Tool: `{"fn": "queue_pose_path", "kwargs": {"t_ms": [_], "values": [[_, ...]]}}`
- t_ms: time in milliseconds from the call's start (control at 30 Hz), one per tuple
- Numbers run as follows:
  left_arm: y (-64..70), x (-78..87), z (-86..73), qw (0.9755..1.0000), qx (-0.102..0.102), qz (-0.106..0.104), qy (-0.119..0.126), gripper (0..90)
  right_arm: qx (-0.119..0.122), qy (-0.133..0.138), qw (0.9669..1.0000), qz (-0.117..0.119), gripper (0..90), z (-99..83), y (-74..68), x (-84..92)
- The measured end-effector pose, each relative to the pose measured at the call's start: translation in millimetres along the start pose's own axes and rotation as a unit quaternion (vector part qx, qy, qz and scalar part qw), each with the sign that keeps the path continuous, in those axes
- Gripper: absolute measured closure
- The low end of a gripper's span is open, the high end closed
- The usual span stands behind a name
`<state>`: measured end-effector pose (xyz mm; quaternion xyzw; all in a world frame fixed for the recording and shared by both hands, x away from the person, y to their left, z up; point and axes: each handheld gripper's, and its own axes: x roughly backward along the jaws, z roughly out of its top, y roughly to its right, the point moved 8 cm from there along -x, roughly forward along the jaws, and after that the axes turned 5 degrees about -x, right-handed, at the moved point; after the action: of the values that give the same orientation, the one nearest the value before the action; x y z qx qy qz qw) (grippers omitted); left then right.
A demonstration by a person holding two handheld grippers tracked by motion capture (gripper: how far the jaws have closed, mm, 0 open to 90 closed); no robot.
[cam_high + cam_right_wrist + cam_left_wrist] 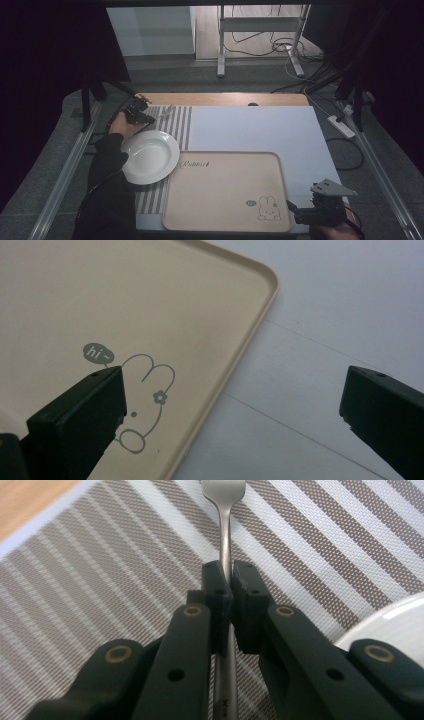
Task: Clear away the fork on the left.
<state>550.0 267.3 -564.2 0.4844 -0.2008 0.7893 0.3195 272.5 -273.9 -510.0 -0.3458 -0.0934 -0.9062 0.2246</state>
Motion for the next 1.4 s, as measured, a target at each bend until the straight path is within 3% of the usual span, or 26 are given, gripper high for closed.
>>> {"fn": "queue_pose_path", "kwargs": {"t_ms": [167,467,633,967,1400], "values": [[-1.8,18.3,2.0,0.9999,0.007,-0.007,0.010,85.6,0.000,0.001,1.0000,0.000,0.0,0.1,0.1,0.2],[15.8,33.5,6.6,0.9993,0.011,-0.031,0.020,85.5,-0.005,0.007,1.0000,-0.002,0.0,0.9,1.1,1.8],[33.5,37.6,8.4,0.9991,-0.001,-0.040,0.017,85.4,-0.010,0.010,0.9999,-0.004,0.0,1.4,2.1,2.3],[55.4,37.6,4.1,0.9988,-0.003,-0.047,0.012,85.4,-0.007,0.009,0.9999,-0.003,0.0,1.2,1.6,2.1],[94.8,46.3,-7.8,0.9984,-0.005,-0.055,0.016,85.4,-0.005,0.008,1.0000,-0.001,0.0,1.0,1.1,1.8]]}}
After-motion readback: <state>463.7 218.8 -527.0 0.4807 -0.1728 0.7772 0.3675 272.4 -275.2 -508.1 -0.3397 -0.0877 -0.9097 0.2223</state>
